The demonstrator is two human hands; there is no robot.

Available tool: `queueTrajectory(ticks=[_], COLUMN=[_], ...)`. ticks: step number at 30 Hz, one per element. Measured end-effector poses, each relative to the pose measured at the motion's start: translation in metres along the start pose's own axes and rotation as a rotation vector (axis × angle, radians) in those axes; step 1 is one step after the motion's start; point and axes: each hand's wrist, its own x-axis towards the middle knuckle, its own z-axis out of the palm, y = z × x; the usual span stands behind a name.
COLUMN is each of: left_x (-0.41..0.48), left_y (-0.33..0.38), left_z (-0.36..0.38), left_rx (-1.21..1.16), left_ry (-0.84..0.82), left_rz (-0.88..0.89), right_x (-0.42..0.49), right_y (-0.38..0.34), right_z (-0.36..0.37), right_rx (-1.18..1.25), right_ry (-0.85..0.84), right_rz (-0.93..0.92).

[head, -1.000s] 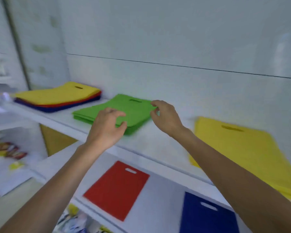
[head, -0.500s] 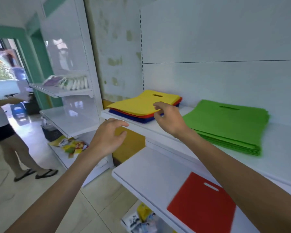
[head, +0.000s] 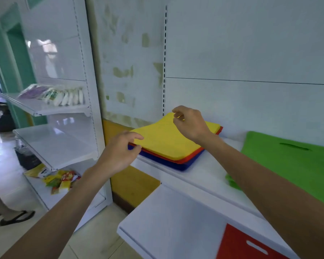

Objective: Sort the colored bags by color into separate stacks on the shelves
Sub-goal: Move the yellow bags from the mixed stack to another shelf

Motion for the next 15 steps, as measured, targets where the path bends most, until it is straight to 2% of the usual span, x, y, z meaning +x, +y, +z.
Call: queueTrajectory(ticks=[6,11,15], left_x=[0.071,0.133,0.171], left_y=[-0.044,-0.074,-0.100], left_z=[0.000,0.026,0.045], left_rx=[-0.006,-0.065,-0.132], left_ry=[-0.060,-0.176,-0.268], left_rz=[0.053,0.168,0.129], right_x=[0.042,0.050,0.037], right_y=[0.015,0.036,0.040], right_z=[0.017,0.012,0.014], right_rx=[-0.108,-0.221,-0.280], right_ry=[0.028,0.180,0.277], right_rz=[0.072,0.277,0.495])
